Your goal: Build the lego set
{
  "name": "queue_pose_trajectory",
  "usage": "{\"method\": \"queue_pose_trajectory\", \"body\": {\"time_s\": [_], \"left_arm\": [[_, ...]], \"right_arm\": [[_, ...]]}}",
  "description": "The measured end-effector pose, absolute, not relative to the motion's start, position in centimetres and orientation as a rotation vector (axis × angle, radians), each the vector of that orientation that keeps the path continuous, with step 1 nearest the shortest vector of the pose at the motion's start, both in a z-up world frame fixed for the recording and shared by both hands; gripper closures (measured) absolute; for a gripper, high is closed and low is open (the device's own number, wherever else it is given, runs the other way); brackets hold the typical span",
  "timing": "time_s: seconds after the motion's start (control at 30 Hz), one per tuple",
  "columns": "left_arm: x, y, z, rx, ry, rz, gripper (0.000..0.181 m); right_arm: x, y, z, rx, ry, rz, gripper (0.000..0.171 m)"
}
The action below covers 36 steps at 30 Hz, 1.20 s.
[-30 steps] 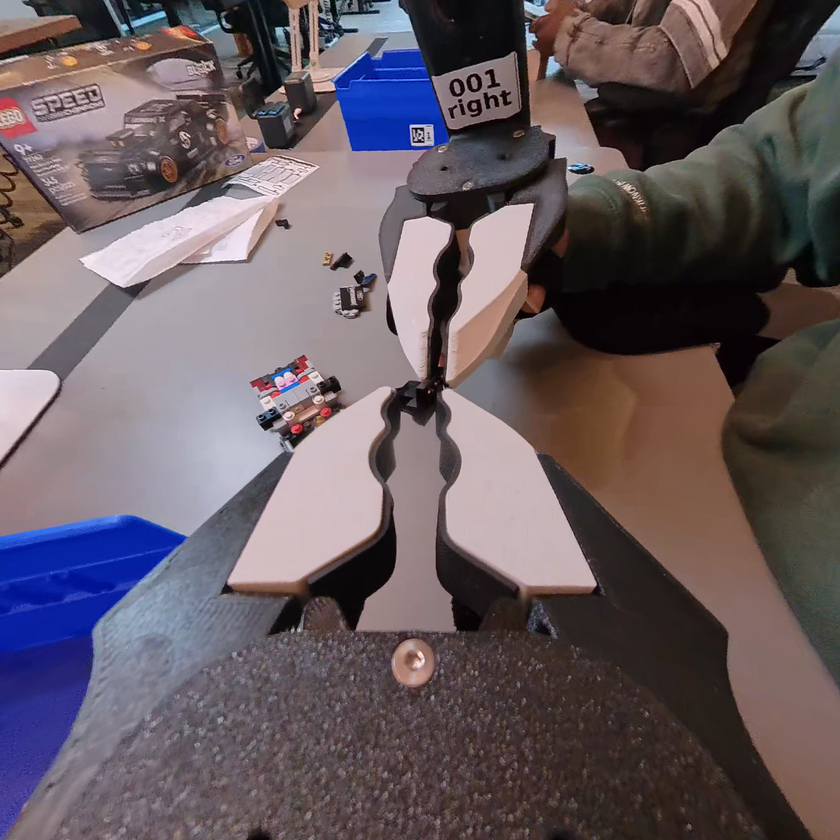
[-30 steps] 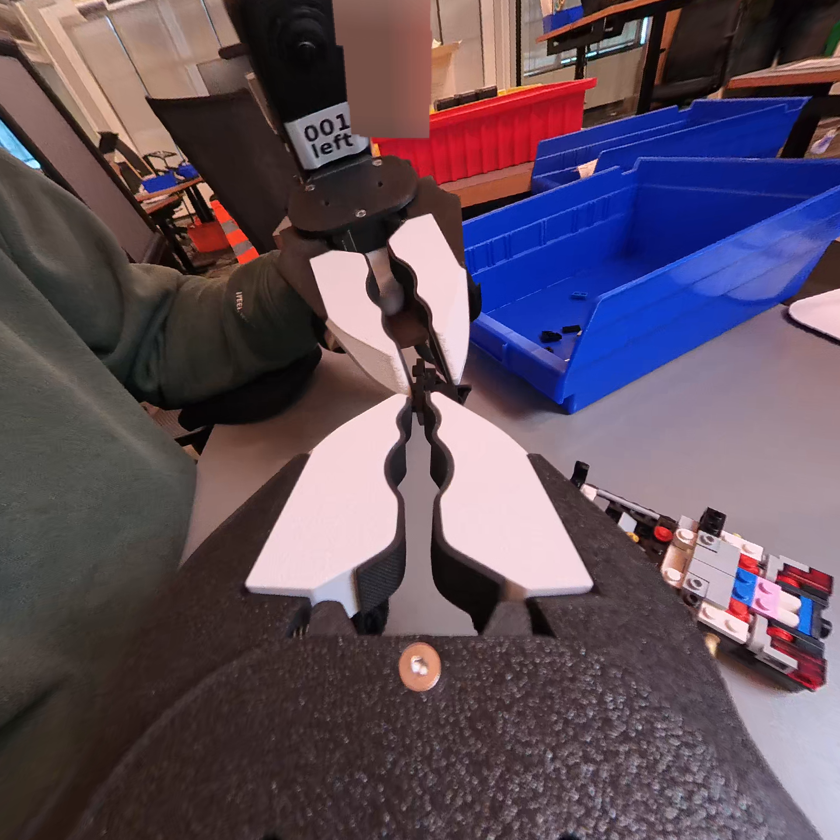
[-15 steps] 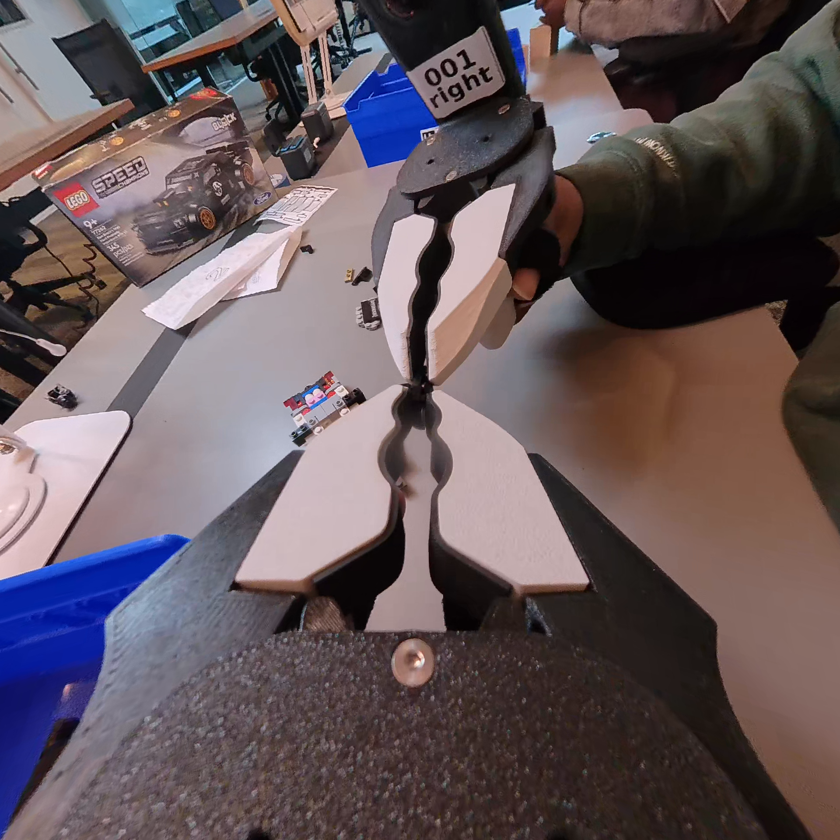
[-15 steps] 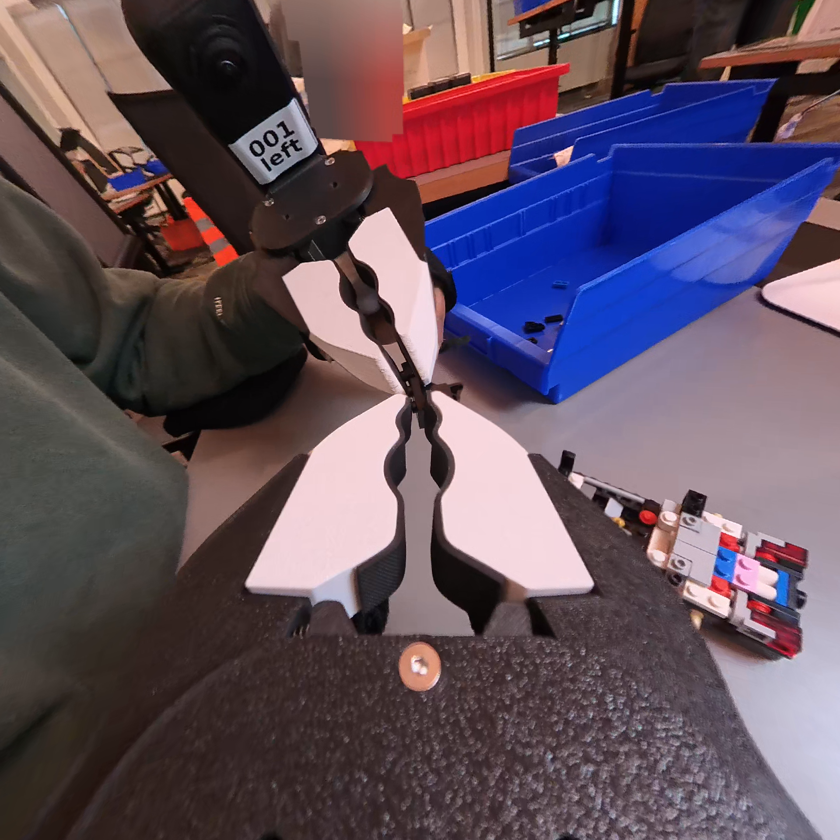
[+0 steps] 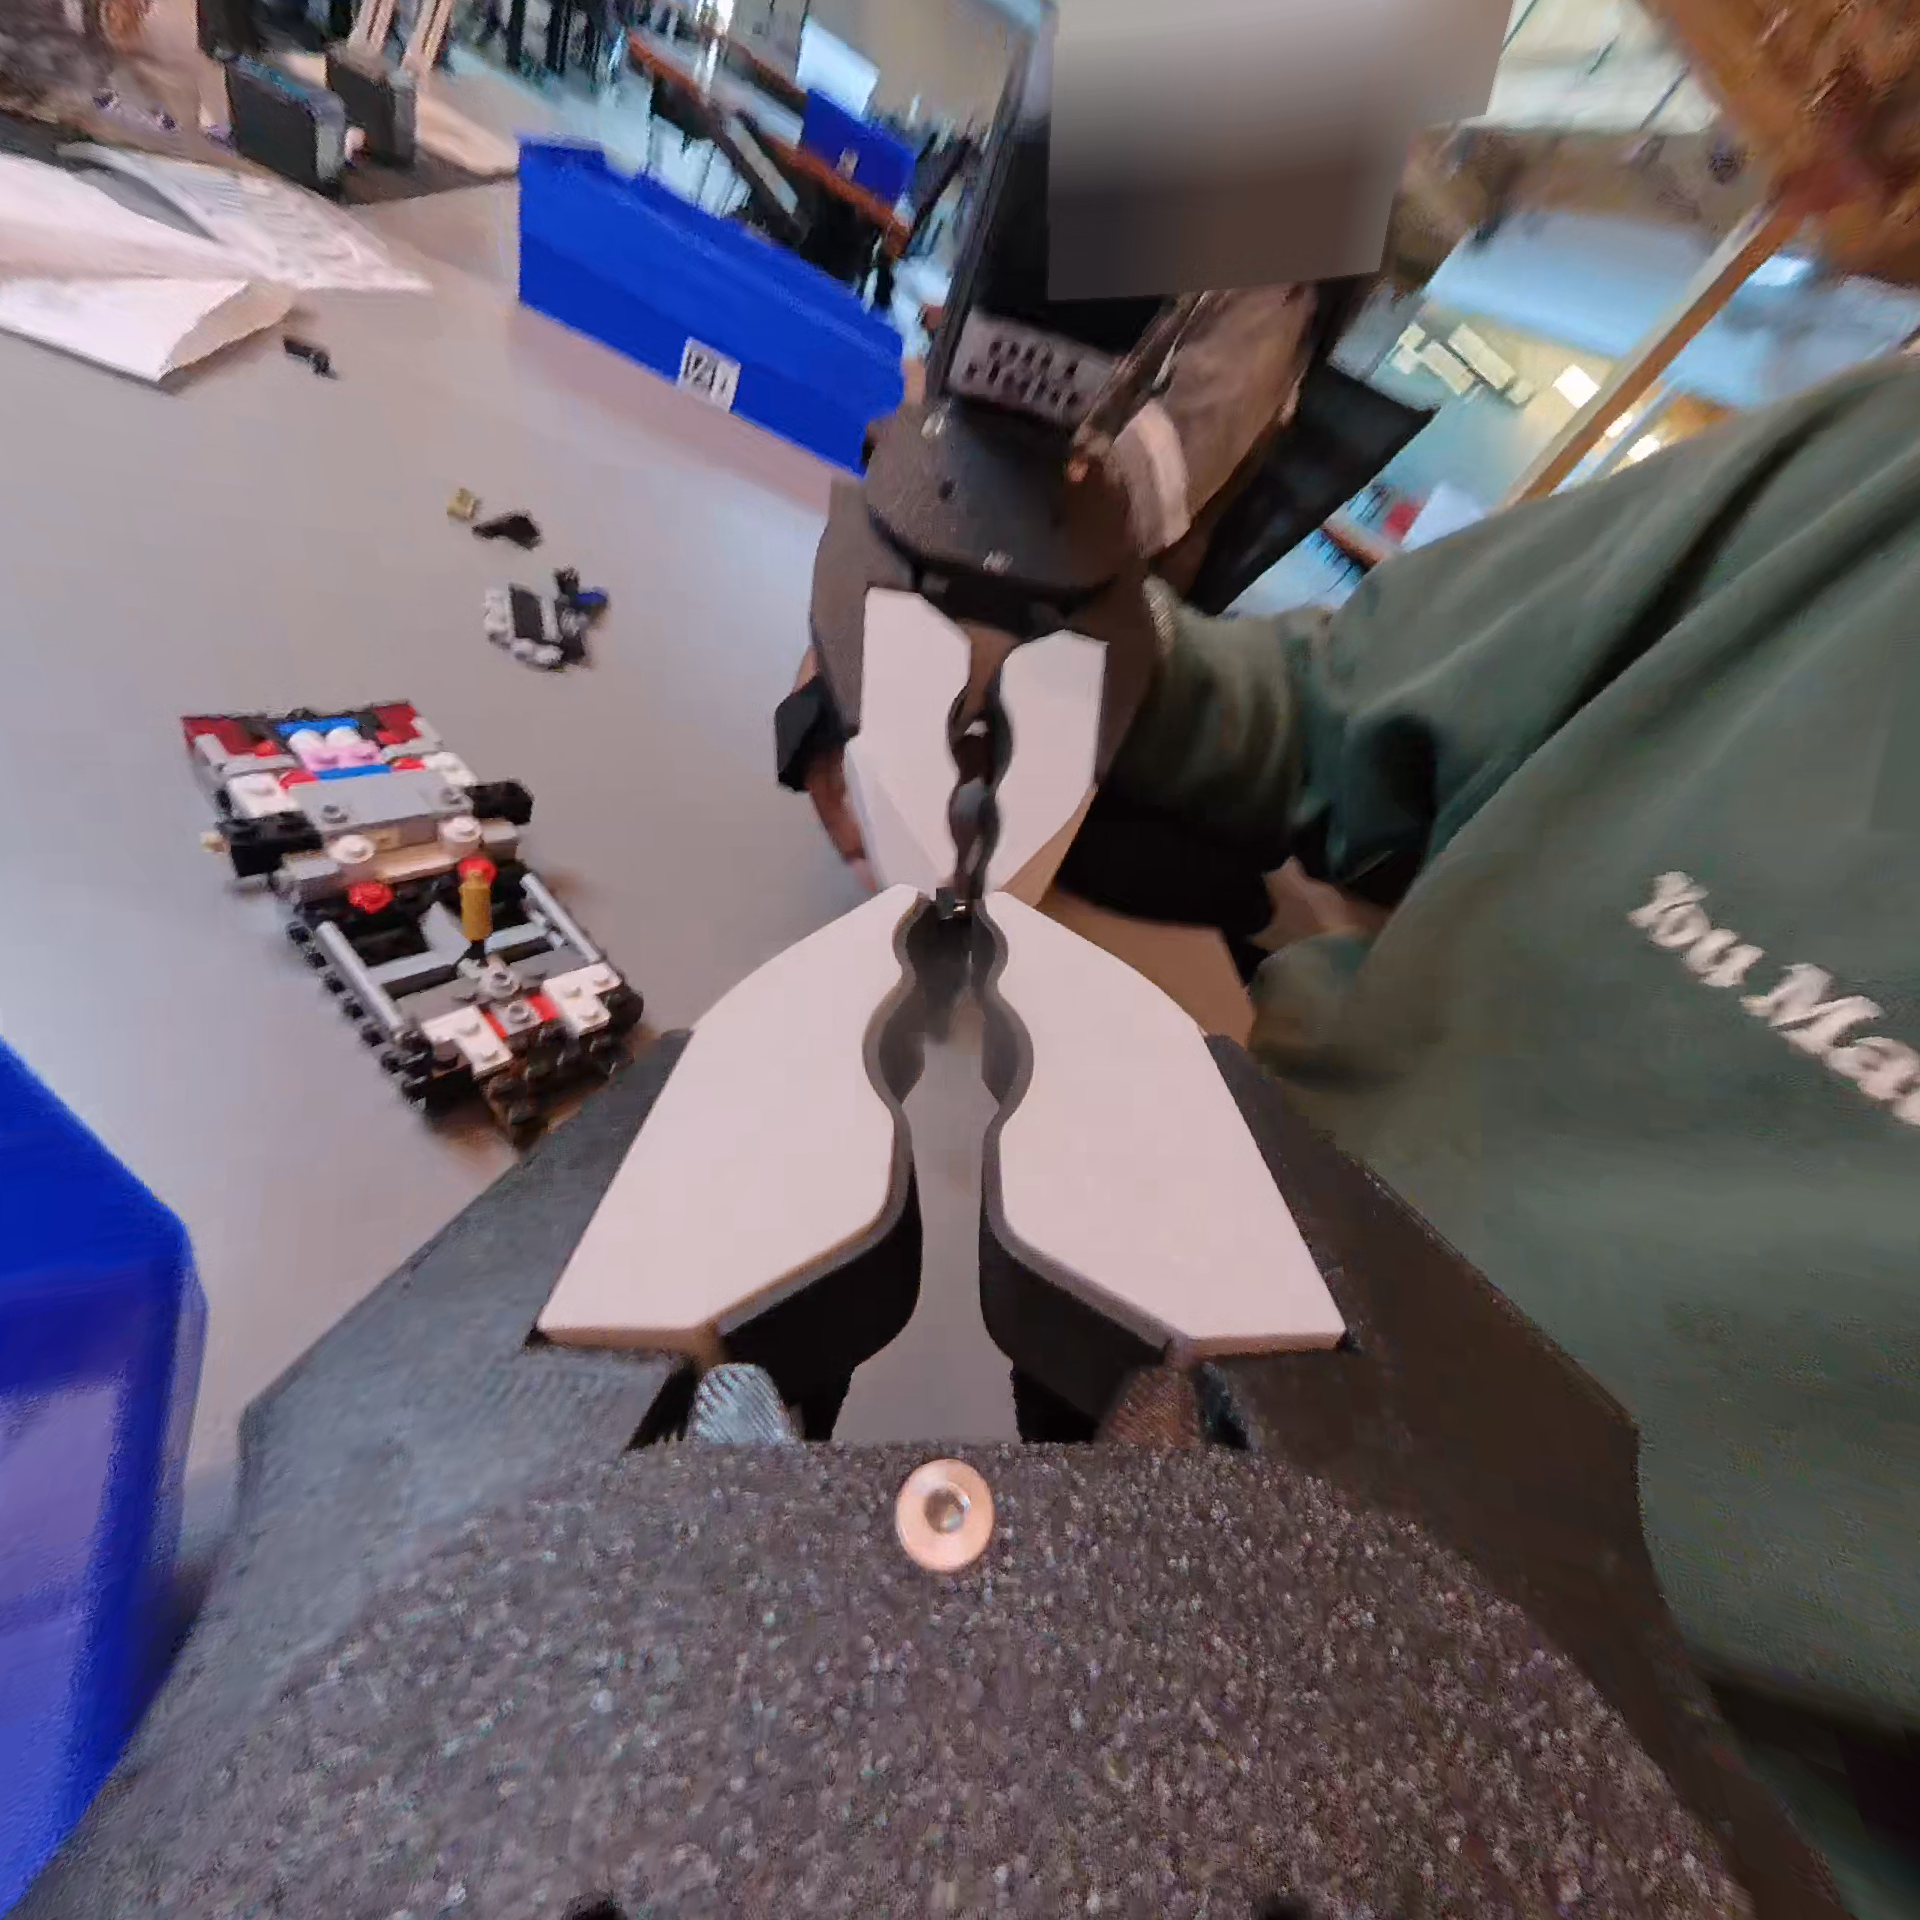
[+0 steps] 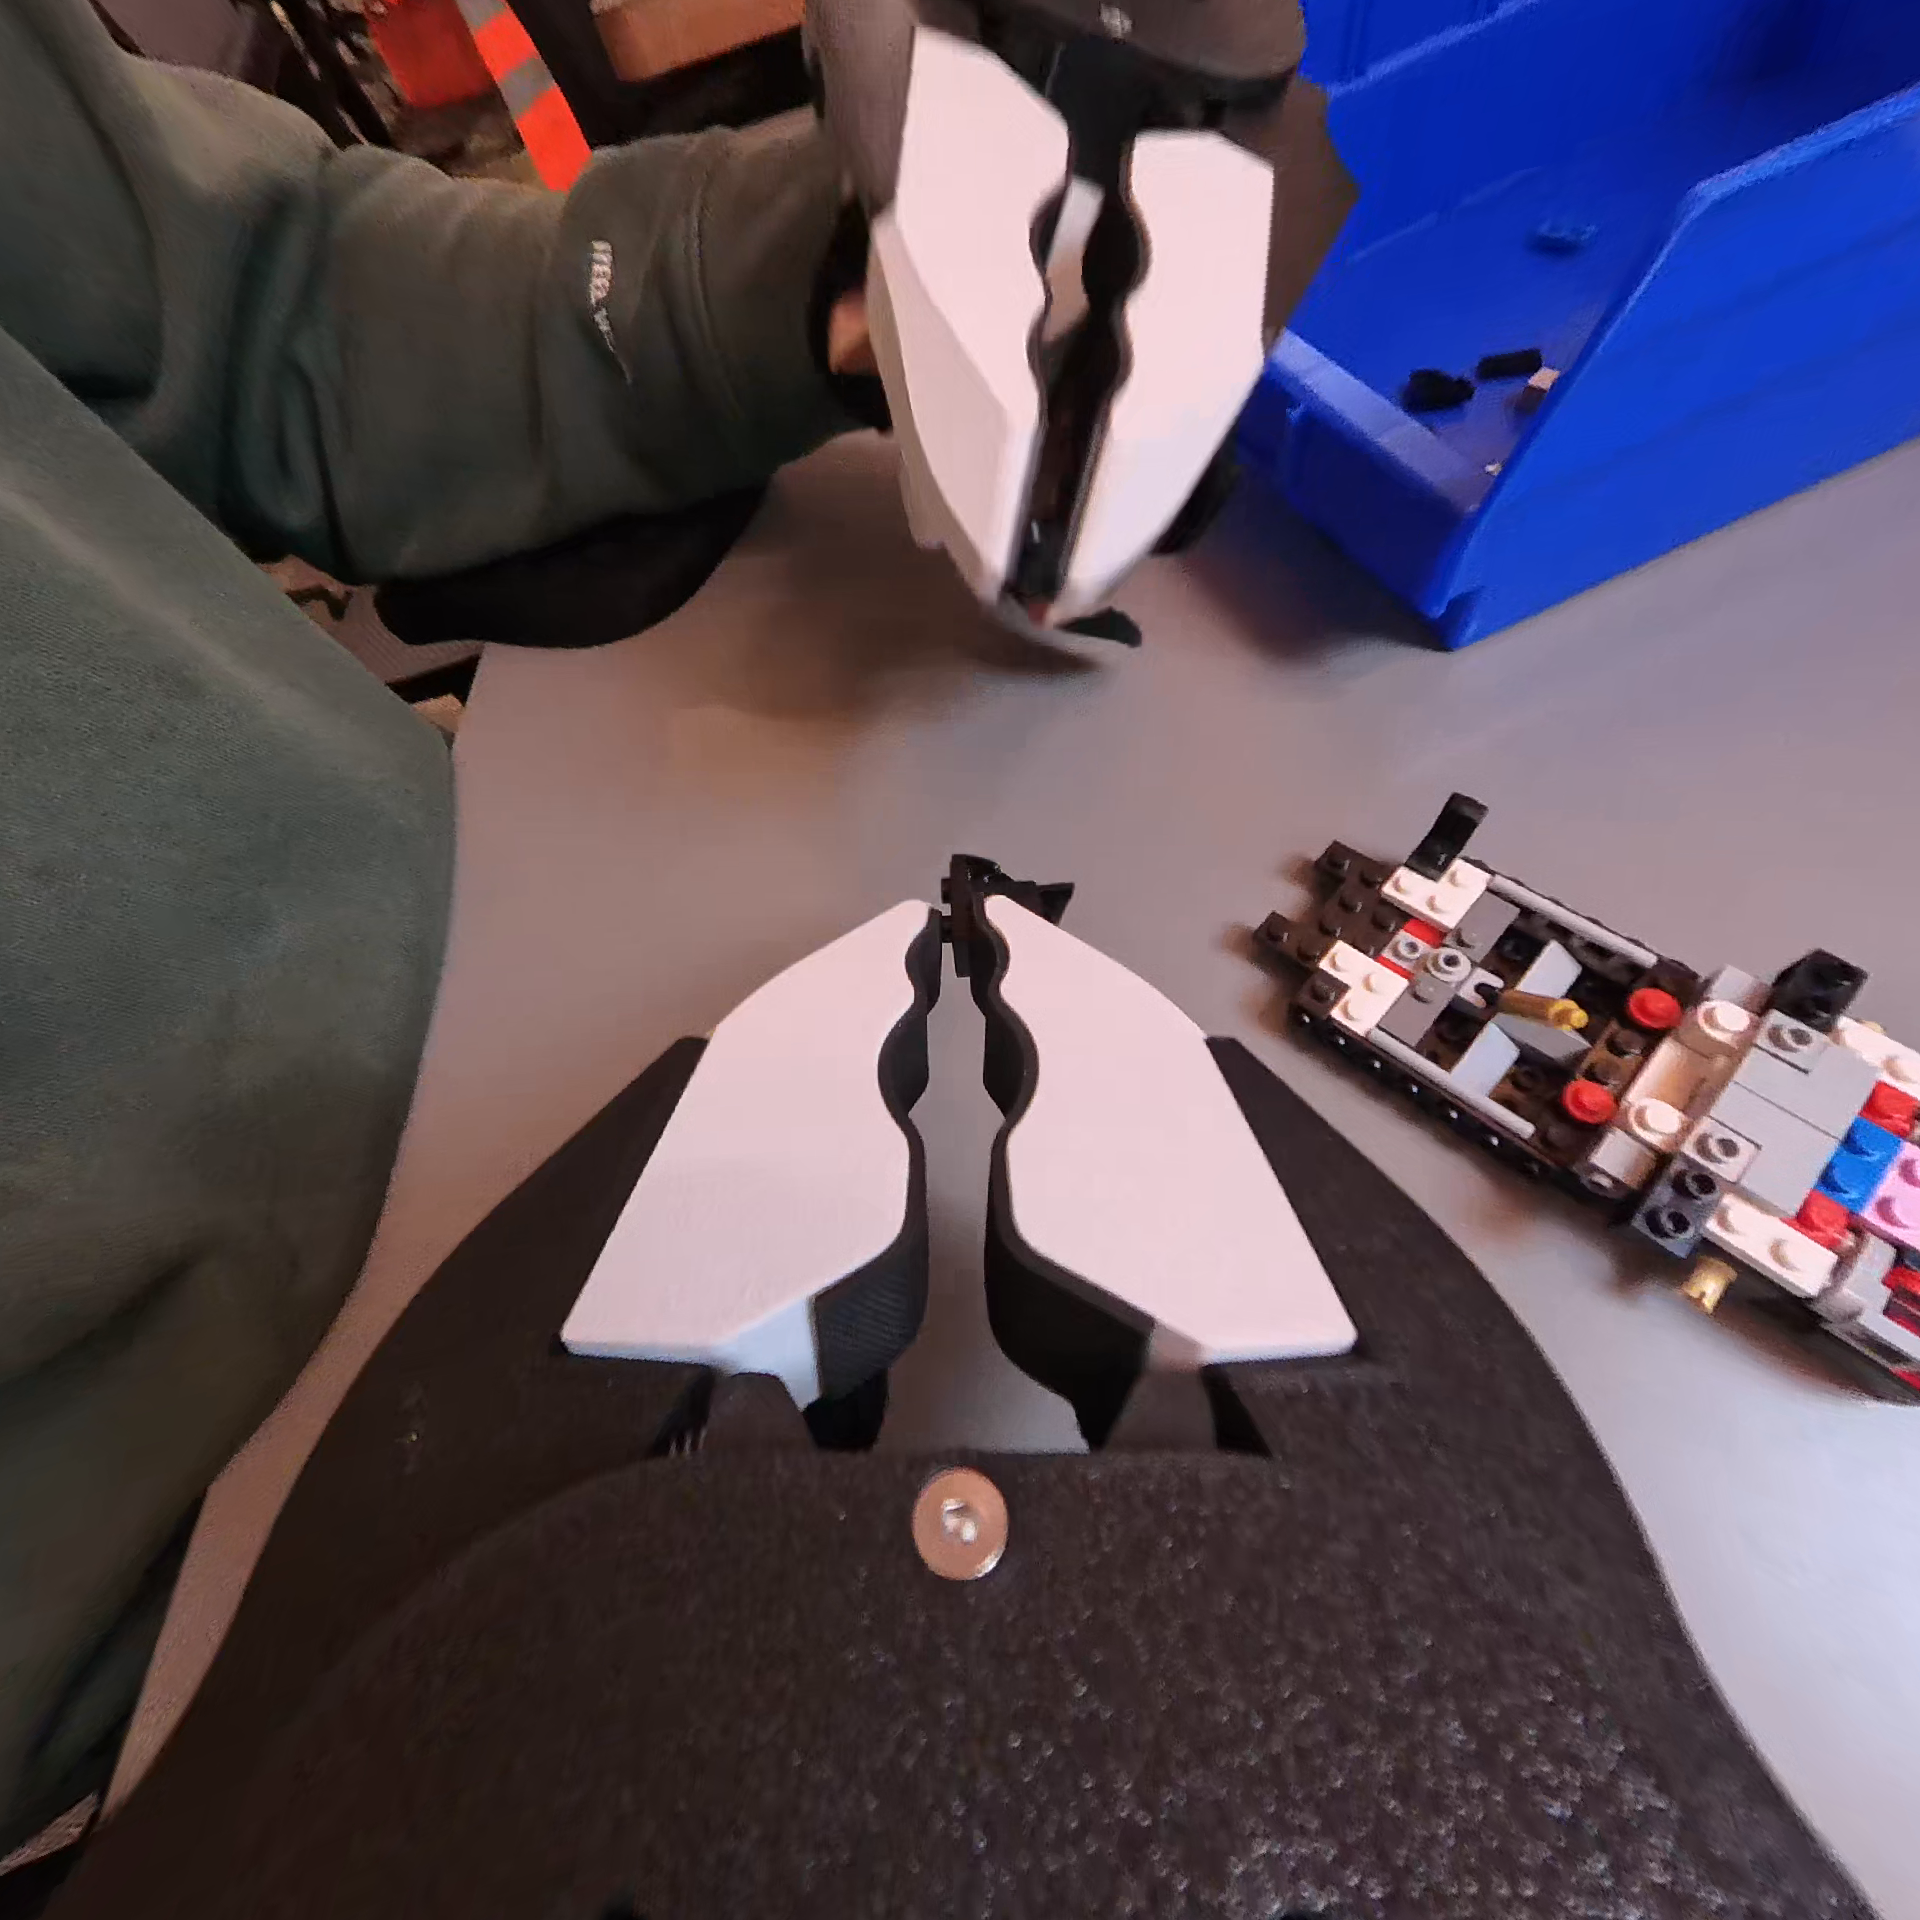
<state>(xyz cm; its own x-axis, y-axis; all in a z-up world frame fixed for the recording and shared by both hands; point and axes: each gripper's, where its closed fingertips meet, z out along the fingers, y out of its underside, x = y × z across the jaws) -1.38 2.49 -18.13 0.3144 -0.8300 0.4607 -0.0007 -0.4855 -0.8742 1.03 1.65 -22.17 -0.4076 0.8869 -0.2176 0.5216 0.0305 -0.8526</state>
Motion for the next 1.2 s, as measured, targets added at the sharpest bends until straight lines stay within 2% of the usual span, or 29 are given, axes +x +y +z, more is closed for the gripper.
{"method": "queue_pose_trajectory", "body": {"time_s": [0.33,0.37,0.43,0.57,0.97,1.2], "left_arm": [[-3.3,0.4,-11.5,-1.314,0.63,-1.625,0.176],[-3.4,0.0,-10.9,-1.271,0.637,-1.645,0.176],[-3.6,-0.8,-10.2,-1.206,0.661,-1.675,0.176],[-4.0,-2.2,-8.8,-1.079,0.686,-1.749,0.176],[-5.1,-2.5,-7.7,-0.993,0.653,-1.776,0.176],[-4.6,-1.7,-8.2,-1.05,0.632,-1.731,0.176]], "right_arm": [[1.5,2.1,-26.1,-1.452,-2.11,1.01,0.165],[1.5,2.0,-26.2,-1.438,-2.118,0.989,0.159],[1.2,1.8,-25.8,-1.407,-2.109,0.999,0.153],[0.8,1.6,-24.1,-1.347,-2.04,1.062,0.152],[0.8,1.9,-24.8,-1.354,-2.055,1.004,0.15],[0.0,2.2,-22.4,-1.293,-1.921,1.07,0.15]]}}
